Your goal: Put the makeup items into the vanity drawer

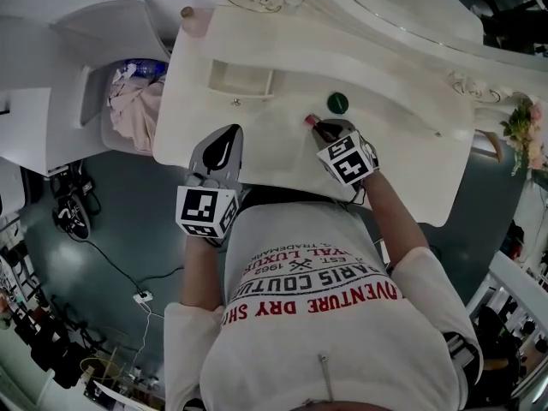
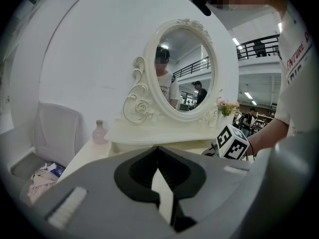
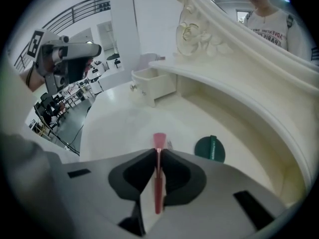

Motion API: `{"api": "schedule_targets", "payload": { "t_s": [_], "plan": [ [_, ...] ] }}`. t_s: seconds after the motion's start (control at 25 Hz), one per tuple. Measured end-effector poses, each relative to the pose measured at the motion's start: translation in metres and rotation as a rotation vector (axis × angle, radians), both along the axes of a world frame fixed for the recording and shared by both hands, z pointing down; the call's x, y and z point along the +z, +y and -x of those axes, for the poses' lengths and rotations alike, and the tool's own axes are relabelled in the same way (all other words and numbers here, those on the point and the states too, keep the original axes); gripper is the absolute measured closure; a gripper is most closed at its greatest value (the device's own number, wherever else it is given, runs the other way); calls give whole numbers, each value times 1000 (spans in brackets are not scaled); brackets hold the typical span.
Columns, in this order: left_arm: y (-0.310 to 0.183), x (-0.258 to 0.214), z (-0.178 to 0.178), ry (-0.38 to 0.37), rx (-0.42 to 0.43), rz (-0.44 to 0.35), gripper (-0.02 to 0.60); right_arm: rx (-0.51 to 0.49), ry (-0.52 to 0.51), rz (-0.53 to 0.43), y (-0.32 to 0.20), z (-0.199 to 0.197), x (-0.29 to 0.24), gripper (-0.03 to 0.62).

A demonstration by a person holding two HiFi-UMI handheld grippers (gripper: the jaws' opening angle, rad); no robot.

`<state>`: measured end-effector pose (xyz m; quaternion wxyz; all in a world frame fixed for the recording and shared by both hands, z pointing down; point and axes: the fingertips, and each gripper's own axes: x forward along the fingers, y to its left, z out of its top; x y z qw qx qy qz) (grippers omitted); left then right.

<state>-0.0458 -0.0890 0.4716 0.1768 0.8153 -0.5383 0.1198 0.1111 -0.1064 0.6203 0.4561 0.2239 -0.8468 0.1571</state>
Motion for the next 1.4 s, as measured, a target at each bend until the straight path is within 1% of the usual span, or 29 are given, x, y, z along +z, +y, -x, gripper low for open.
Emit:
{"api": "schedule_targets", "payload": {
  "t_s": [0.16,0.36,0.48,0.6,0.72,0.92,1.2,1.4],
  "plan": [
    [-5,-12,7,2,14,-30,571,61,-52,-21,-7,11,-20,542],
    [-18,-32,30,17,21,-77,571,101,-93,-84,-24,35,-56,542],
    [-26,-39,45,22,55,-90,571,125,-116,-123,-37,56,-76,542],
    [-35,-47,66,-1,94,-100,571,135,-142,-141,-50,86,-92,542],
    [-45,-54,99,-16,98,-109,571,135,-157,-154,-64,115,-103,542],
    [-57,-61,146,-15,81,-119,571,125,-149,-182,-80,155,-109,542],
    [-60,-50,181,-10,77,-97,571,93,-142,-178,-90,197,-102,542],
    [-62,-40,199,-12,67,-72,571,65,-124,-167,-94,216,-92,542]
  ]
}}
